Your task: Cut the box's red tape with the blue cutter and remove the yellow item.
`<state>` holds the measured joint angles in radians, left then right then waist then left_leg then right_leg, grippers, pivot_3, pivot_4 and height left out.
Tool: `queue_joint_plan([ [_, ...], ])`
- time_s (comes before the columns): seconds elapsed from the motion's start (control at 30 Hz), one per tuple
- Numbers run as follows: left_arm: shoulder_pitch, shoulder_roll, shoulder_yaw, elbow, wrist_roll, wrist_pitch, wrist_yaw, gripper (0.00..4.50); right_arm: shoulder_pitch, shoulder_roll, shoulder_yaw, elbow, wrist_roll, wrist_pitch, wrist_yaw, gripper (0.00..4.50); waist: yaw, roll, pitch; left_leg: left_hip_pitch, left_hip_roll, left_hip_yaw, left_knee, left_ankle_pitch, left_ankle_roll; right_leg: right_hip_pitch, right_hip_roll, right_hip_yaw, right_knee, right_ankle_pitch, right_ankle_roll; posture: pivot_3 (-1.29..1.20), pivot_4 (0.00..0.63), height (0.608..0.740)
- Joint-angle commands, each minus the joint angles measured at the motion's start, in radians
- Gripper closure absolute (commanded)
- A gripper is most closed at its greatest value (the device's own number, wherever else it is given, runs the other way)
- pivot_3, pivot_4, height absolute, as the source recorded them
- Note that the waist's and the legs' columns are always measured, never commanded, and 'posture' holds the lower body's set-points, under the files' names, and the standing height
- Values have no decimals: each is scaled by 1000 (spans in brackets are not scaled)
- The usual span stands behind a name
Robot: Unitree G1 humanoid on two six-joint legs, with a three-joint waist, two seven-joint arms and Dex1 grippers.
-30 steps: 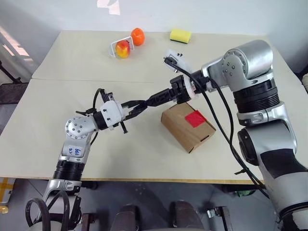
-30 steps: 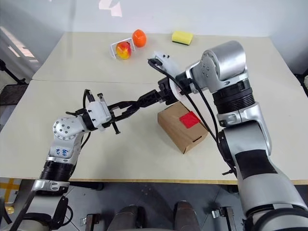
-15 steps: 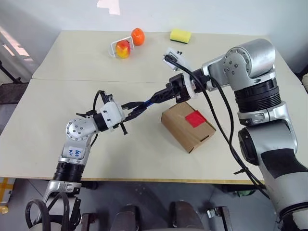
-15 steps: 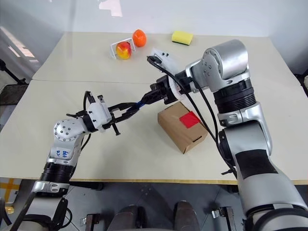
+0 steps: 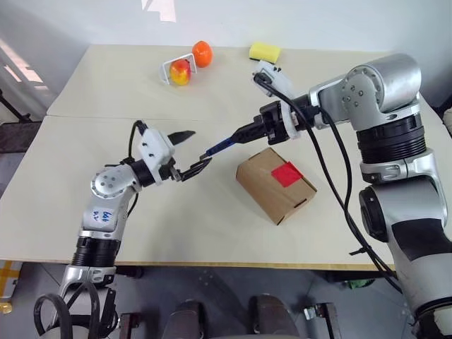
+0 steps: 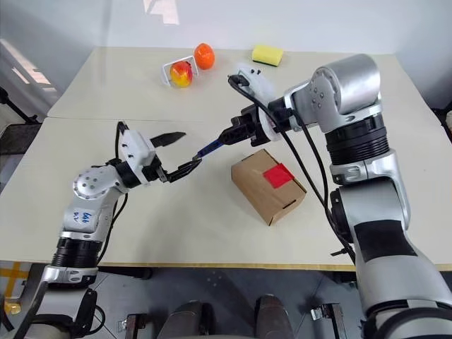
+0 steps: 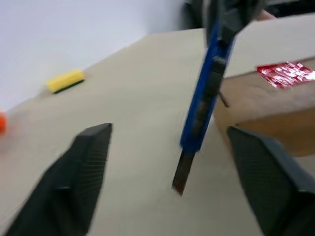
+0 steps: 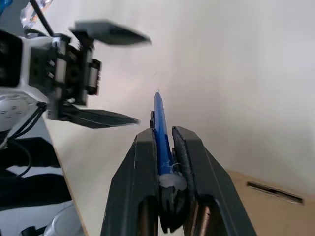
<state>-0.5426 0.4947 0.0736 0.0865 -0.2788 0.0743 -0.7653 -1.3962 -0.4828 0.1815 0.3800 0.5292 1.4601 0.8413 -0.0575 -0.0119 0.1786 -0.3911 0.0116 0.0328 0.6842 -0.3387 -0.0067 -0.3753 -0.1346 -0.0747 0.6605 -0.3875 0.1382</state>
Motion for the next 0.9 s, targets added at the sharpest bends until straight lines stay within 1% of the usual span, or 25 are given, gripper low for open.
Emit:
queue_joint_plan([
  [0.03, 60, 71, 133, -78, -126, 134, -5, 0, -18, -45, -79, -44, 0, -32, -17, 4334, -2, 0, 0, 0, 0, 0, 0, 0, 0, 0, 0, 0, 0, 0, 0, 0, 150, 740],
  [0.1, 117, 110, 183, -101, -179, 203, -26, 0, -15, -59, -97, -49, -2, -41, -29, 4334, -6, 0, 0, 0, 0, 0, -1, 0, 0, 0, 0, 0, -1, 0, 0, 0, 150, 740],
  [0.2, 210, 142, 233, -174, -287, 333, -50, 0, -9, -75, -125, -54, -3, -40, -50, 4334, -3, 0, 0, 1, 0, 0, -2, 0, 0, 0, 0, 0, 0, 0, 0, 0, 150, 740],
  [0.3, 317, 149, 258, -295, -418, 485, -55, 0, 7, -92, -151, -83, 4, -39, -57, 4334, 1, 0, 0, 0, 0, -1, -2, 0, 0, 0, 0, 1, -1, 0, 0, 0, 150, 740],
  [0.37, 368, 148, 257, -362, -469, 548, -45, 0, 15, -98, -164, -96, 6, -34, -63, 4334, 5, 0, 0, 0, 0, -2, -1, 0, 0, 1, -1, 1, -1, 0, 0, 0, 150, 740],
  [0.43, 398, 141, 249, -402, -477, 562, -30, 0, 22, -101, -174, -110, 9, -31, -69, 4334, 8, 0, 0, 0, -1, -3, -1, 0, 0, 2, -1, 1, -1, 0, 0, 0, 150, 740],
  [0.53, 416, 41, 113, -545, -458, 568, 57, 0, 76, -158, -233, -190, 33, -13, -69, 4334, 23, 0, 0, 0, -1, -3, -1, 0, 0, 3, 0, 1, -2, 0, 0, 0, 150, 740],
  [0.57, 399, -3, 81, -559, -445, 533, 63, 182, 94, -176, -248, -215, 40, -1, -72, 4334, 31, 0, 0, 0, -2, -3, -1, 0, 1, 4, -1, 2, -3, 0, 0, 0, 150, 740],
  [0.63, 354, -44, 25, -554, -412, 492, 55, 618, 120, -201, -272, -249, 49, 21, -81, 4334, 37, 0, 0, -1, -3, -3, 0, 0, 1, 5, -2, 2, -4, 0, 0, 0, 150, 740],
  [0.73, 281, -77, -36, -513, -349, 454, 70, 1518, 151, -229, -305, -291, 57, 52, -103, 4334, 33, 0, 0, -1, -2, -2, 0, 0, 1, 5, 0, 2, -5, 0, 0, 0, 150, 740],
  [0.8, 252, -78, -58, -487, -312, 426, 68, 2111, 165, -239, -324, -315, 63, 72, -118, 4334, 28, 0, 0, 0, -2, -1, 0, 1, 1, 5, 1, 2, -6, 0, 0, 0, 150, 740],
  [0.87, 124, -108, -119, -359, -209, 341, 71, 2772, 196, -293, -363, -367, 62, 110, -138, 4334, 31, 0, 0, 2, -1, 3, -1, 1, 1, 5, 1, 5, -6, 0, 0, 0, 150, 740],
  [0.9, 62, -121, -156, -295, -156, 302, 71, 3013, 212, -320, -378, -397, 63, 130, -147, 4334, 33, 0, 0, 1, -2, 2, -1, 1, 2, 5, 1, 4, -6, 0, 0, 0, 150, 740],
])
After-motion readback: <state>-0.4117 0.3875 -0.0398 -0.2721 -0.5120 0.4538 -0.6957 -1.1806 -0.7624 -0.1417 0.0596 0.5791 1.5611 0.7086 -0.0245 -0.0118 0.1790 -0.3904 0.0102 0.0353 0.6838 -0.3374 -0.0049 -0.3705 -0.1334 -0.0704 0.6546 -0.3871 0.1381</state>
